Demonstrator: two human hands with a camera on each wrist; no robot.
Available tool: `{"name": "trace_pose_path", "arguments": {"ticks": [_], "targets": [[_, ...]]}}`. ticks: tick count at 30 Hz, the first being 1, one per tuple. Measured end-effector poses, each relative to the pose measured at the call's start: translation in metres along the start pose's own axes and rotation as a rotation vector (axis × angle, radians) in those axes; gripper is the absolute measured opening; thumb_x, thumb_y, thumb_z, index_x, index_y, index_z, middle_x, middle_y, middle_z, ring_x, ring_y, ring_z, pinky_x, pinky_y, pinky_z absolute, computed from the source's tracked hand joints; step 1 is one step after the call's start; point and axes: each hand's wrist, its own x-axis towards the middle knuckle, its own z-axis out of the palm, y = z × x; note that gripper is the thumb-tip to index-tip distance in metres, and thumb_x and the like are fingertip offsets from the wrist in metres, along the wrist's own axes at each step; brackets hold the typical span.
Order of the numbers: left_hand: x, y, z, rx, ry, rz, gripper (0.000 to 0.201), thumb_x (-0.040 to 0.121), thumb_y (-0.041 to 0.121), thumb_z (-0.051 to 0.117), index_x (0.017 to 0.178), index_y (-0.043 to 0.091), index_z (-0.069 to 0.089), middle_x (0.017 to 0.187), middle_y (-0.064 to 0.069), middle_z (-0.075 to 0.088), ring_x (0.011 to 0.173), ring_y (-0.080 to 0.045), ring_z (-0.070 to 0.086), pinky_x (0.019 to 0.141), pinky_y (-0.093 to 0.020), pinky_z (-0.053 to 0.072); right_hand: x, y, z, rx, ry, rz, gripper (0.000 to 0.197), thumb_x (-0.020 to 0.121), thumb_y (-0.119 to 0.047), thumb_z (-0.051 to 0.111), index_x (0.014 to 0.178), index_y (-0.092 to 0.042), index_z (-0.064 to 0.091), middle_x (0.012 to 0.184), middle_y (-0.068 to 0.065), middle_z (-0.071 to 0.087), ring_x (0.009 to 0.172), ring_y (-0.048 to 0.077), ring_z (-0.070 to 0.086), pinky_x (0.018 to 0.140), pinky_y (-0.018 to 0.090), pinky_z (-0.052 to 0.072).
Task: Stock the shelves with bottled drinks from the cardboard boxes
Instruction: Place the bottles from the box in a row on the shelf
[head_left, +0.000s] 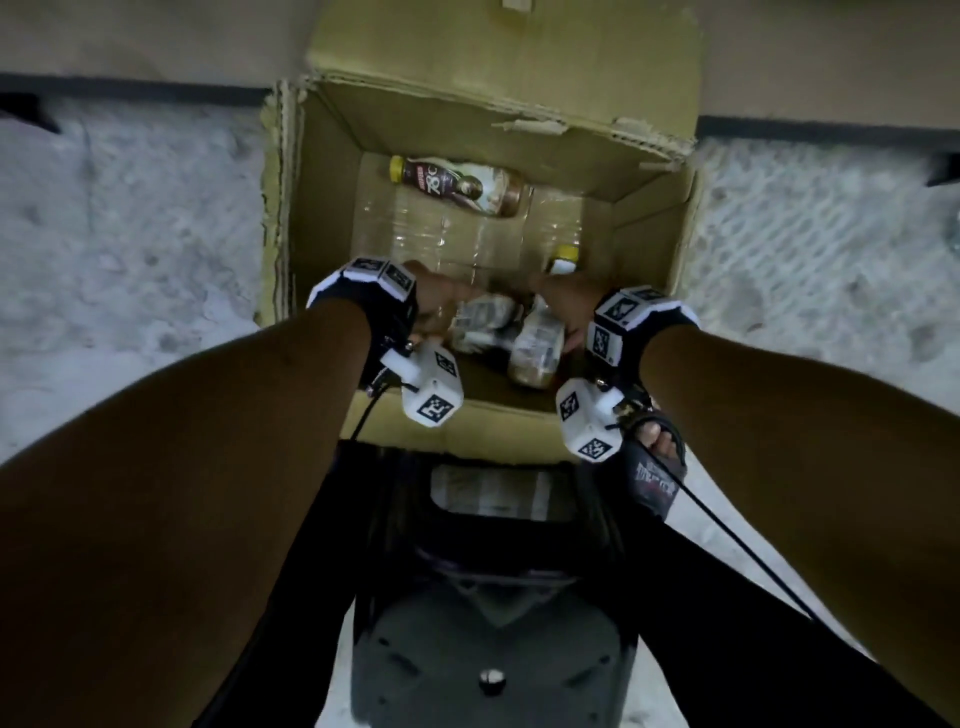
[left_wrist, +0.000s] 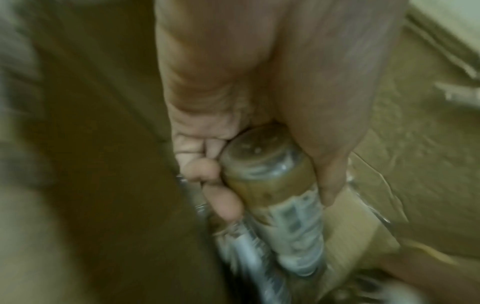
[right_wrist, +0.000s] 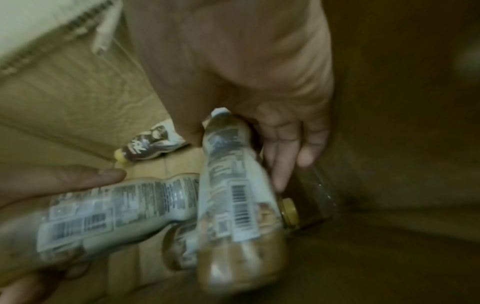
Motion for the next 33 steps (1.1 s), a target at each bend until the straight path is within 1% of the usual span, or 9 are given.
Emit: {"name": "trace_pose_path", "arguments": {"ticks": [3, 6, 9, 11, 13, 17, 20, 25, 33], "targets": [[-0.046, -0.023, 0.002, -0.069, -0.046, -0.072, 0.068, 0.065, 0.062, 0.076, 0.106, 0.012, 0.057, 0.09, -0.01, 0.064, 0.085, -0.027, 0.065, 0.084, -0.04, 0.055, -0.053, 0.013, -0.003, 0.15, 0.01, 0.048, 0.045, 0.092, -0.056, 0.049, 0.11, -0.015, 0.046, 0.112, 0.005, 0.054, 0.1, 0.034, 0.064, 0.064, 0.033, 0.053], [-0.114, -0.045, 0.02, -0.144, -0.2, -0.108, 0.045, 0.076, 0.056, 0.071, 0.094, 0.016, 0.058, 0.071, -0.002, 0.065, 0.062, -0.019, 0.065, 0.077, -0.028, 0.049, -0.11, 0.028, -0.006, 0.251, -0.048, 0.037, 0.05, 0.092, -0.061, 0.045, 0.108, -0.014, 0.049, 0.097, 0.009, 0.059, 0.081, 0.032, 0.064, 0.072, 0.034, 0.052], [-0.195, -0.063, 0.034, -0.281, -0.307, -0.14, 0.042, 0.085, 0.054, 0.062, 0.105, 0.017, 0.058, 0.094, -0.01, 0.066, 0.067, -0.022, 0.066, 0.056, -0.028, 0.056, -0.177, 0.042, -0.008, 0.29, -0.161, 0.089, 0.05, 0.09, -0.063, 0.046, 0.105, -0.018, 0.059, 0.101, 0.009, 0.068, 0.087, 0.03, 0.067, 0.066, 0.03, 0.053], [-0.248, -0.074, 0.037, -0.363, -0.369, -0.146, 0.038, 0.089, 0.049, 0.058, 0.106, 0.015, 0.058, 0.084, -0.011, 0.069, 0.057, -0.02, 0.068, 0.049, -0.027, 0.057, -0.227, 0.054, -0.01, 0.349, -0.315, 0.135, 0.046, 0.088, -0.06, 0.052, 0.102, -0.017, 0.061, 0.094, 0.007, 0.07, 0.079, 0.023, 0.068, 0.068, 0.031, 0.055], [-0.299, -0.083, 0.035, -0.424, -0.424, -0.159, 0.03, 0.091, 0.046, 0.057, 0.097, 0.017, 0.061, 0.07, -0.007, 0.07, 0.061, -0.021, 0.068, 0.059, -0.029, 0.056, -0.283, 0.063, -0.015, 0.446, -0.464, 0.129, 0.04, 0.089, -0.053, 0.051, 0.089, -0.014, 0.06, 0.082, 0.008, 0.066, 0.069, 0.021, 0.064, 0.069, 0.033, 0.052], [-0.393, -0.095, 0.028, -0.523, -0.475, -0.158, 0.024, 0.089, 0.037, 0.062, 0.103, 0.017, 0.063, 0.099, -0.008, 0.069, 0.097, -0.026, 0.064, 0.096, -0.041, 0.047, -0.388, 0.07, -0.032, 0.745, -0.529, 0.106, 0.033, 0.09, -0.041, 0.043, 0.074, -0.015, 0.056, 0.069, 0.005, 0.059, 0.063, 0.021, 0.057, 0.064, 0.032, 0.048], [-0.456, -0.09, 0.018, -0.591, -0.525, -0.049, 0.032, 0.08, 0.027, 0.069, 0.111, 0.021, 0.06, 0.119, -0.007, 0.062, 0.113, -0.028, 0.058, 0.107, -0.049, 0.039, -0.456, 0.067, -0.047, 0.912, -0.517, 0.07, 0.035, 0.093, -0.042, 0.039, 0.084, -0.015, 0.06, 0.072, 0.005, 0.065, 0.063, 0.022, 0.065, 0.064, 0.033, 0.053], [-0.543, -0.059, -0.01, -0.513, -0.571, 0.188, 0.026, 0.085, 0.018, 0.062, 0.11, 0.019, 0.063, 0.114, -0.005, 0.067, 0.099, -0.023, 0.065, 0.094, -0.041, 0.05, -0.554, 0.034, -0.066, 0.803, -0.545, -0.179, 0.043, 0.096, -0.043, 0.041, 0.116, -0.011, 0.063, 0.103, 0.014, 0.072, 0.087, 0.026, 0.071, 0.073, 0.034, 0.057], [-0.654, 0.034, -0.066, -0.266, -0.33, 0.638, 0.056, 0.076, 0.016, 0.072, 0.127, 0.028, 0.051, 0.126, -0.007, 0.063, 0.119, -0.029, 0.058, 0.104, -0.05, 0.043, -0.649, -0.026, -0.135, 0.488, -0.241, -0.688, 0.039, 0.086, -0.02, 0.069, 0.123, -0.01, 0.064, 0.116, 0.011, 0.071, 0.108, 0.029, 0.067, 0.105, 0.051, 0.044]]}}
